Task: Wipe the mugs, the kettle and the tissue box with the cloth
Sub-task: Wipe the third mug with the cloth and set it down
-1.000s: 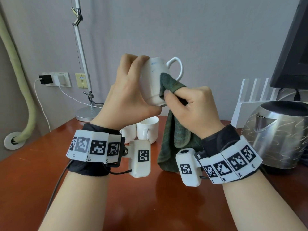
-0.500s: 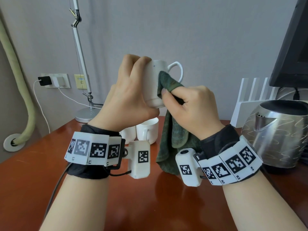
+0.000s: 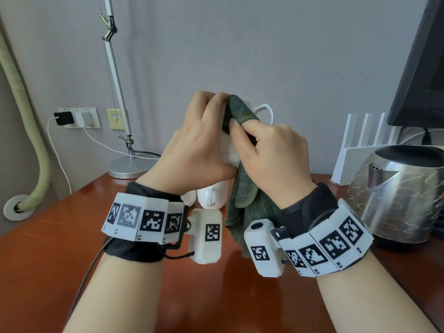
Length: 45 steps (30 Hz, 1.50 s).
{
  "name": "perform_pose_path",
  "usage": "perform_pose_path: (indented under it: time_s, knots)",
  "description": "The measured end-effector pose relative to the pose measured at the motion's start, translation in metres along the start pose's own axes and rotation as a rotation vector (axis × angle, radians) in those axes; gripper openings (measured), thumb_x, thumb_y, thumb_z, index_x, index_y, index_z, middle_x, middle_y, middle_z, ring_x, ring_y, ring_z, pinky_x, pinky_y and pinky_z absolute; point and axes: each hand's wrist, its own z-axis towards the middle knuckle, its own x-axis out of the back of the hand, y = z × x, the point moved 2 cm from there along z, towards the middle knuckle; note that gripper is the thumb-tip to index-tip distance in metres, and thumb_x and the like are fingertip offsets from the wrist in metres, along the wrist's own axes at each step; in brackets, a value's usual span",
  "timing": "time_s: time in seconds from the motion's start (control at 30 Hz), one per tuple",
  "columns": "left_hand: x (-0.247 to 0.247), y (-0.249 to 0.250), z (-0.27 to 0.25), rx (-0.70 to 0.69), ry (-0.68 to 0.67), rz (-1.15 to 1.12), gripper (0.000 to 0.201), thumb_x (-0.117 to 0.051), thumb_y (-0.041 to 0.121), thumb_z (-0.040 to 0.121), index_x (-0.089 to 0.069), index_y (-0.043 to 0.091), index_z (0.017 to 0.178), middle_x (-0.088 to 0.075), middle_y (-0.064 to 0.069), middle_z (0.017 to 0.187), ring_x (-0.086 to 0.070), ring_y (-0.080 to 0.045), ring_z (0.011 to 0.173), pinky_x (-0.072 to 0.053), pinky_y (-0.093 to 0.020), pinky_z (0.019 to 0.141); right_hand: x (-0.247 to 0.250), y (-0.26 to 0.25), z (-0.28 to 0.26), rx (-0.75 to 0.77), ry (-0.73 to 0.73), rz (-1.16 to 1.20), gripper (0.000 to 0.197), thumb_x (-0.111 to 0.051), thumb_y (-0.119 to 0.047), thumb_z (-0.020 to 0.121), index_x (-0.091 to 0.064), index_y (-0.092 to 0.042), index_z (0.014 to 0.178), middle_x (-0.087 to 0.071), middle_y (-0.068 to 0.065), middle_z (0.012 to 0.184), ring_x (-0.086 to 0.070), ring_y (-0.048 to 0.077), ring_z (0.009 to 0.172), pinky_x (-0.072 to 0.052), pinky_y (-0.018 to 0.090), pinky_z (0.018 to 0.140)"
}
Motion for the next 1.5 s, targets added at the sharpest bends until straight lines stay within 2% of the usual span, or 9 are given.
perform_pose_path:
  time_s: [0.13,0.23,0.4,0.6,0.77,0.97,1.17,1.33,1.5]
  knots:
    - [-0.003,0.002,0.001,-0.007,-0.023,0.01,0.094,-0.08,0.03,0.06,-0.039,0.001,0.14,-0.039,-0.012,0.127,-0.045,-0.021,0.108,-0.052,-0.043,0.06,0.002,0.006,0.004,-0.105,-0.013,0.039,0.046,-0.049,-0.033,0.096,-0.032,-0.018,0.055,-0.024,-0.003,0.042,-0.03,0.027,0.044,-0.017,0.022,0.043]
    - [-0.004,0.004,0.001,-0.009,-0.04,0.03,0.096,-0.087,0.024,0.061,-0.038,0.001,0.141,-0.039,-0.013,0.129,-0.041,-0.019,0.108,-0.046,-0.037,0.059,0.003,0.01,0.005,-0.176,0.003,0.128,0.054,-0.049,-0.027,0.097,-0.02,-0.023,0.051,-0.023,-0.005,0.044,-0.027,0.018,0.042,-0.014,0.028,0.044]
    - [-0.002,0.005,0.001,-0.031,-0.036,0.056,0.093,-0.075,0.034,0.06,-0.04,0.002,0.139,-0.041,-0.013,0.127,-0.039,-0.011,0.1,-0.04,-0.028,0.053,0.002,0.006,0.004,-0.189,0.033,0.213,0.055,-0.05,-0.017,0.093,-0.014,-0.027,0.053,-0.017,-0.009,0.045,-0.02,0.015,0.041,-0.013,0.027,0.049]
    - [0.005,-0.009,0.001,0.002,0.053,0.071,0.087,-0.074,0.031,0.062,-0.038,0.005,0.137,-0.035,-0.005,0.124,-0.044,-0.023,0.105,-0.053,-0.046,0.059,-0.005,-0.001,-0.006,-0.107,0.038,0.231,0.05,-0.051,-0.014,0.086,-0.015,-0.026,0.052,-0.018,-0.01,0.04,-0.022,0.018,0.035,-0.015,0.024,0.047]
    - [0.002,-0.005,0.001,0.005,0.029,-0.002,0.088,-0.068,0.038,0.062,-0.038,0.005,0.137,-0.035,-0.004,0.123,-0.044,-0.023,0.107,-0.053,-0.051,0.067,-0.002,0.002,-0.006,-0.024,0.175,0.259,0.042,-0.053,-0.011,0.086,-0.024,-0.021,0.057,-0.021,-0.007,0.043,-0.023,0.02,0.037,-0.017,0.025,0.045]
    - [-0.003,0.005,0.003,0.019,-0.051,0.048,0.094,-0.076,0.025,0.057,-0.038,0.006,0.141,-0.038,-0.007,0.129,-0.042,-0.018,0.108,-0.049,-0.04,0.058,0.0,0.018,0.005,-0.244,0.025,0.388,0.055,-0.052,-0.022,0.092,-0.018,-0.025,0.049,-0.023,-0.002,0.039,-0.02,0.016,0.045,-0.018,0.029,0.049]
    - [-0.007,0.003,0.002,-0.042,-0.074,0.113,0.094,-0.068,0.03,0.055,-0.038,0.005,0.141,-0.037,-0.008,0.126,-0.038,-0.019,0.103,-0.031,-0.025,0.056,0.003,0.022,0.01,-0.387,-0.006,0.675,0.055,-0.053,-0.012,0.097,-0.022,-0.02,0.052,-0.016,-0.011,0.044,-0.019,0.007,0.047,-0.016,0.021,0.047]
    - [-0.004,-0.004,0.001,-0.02,-0.021,0.082,0.091,-0.068,0.029,0.057,-0.038,0.006,0.139,-0.038,-0.009,0.126,-0.042,-0.022,0.106,-0.048,-0.04,0.055,-0.004,0.019,0.004,-0.482,-0.011,0.834,0.049,-0.058,-0.005,0.091,-0.029,-0.012,0.052,-0.018,-0.008,0.05,-0.021,0.009,0.054,-0.018,0.027,0.051]
    - [0.008,-0.017,-0.001,0.055,0.099,0.006,0.087,-0.075,0.029,0.06,-0.034,0.015,0.135,-0.033,-0.001,0.124,-0.041,-0.02,0.107,-0.053,-0.053,0.076,-0.006,0.016,-0.006,-0.42,-0.184,0.896,0.047,-0.061,-0.004,0.086,-0.032,0.005,0.049,-0.023,0.006,0.053,-0.026,0.017,0.055,-0.022,0.029,0.052]
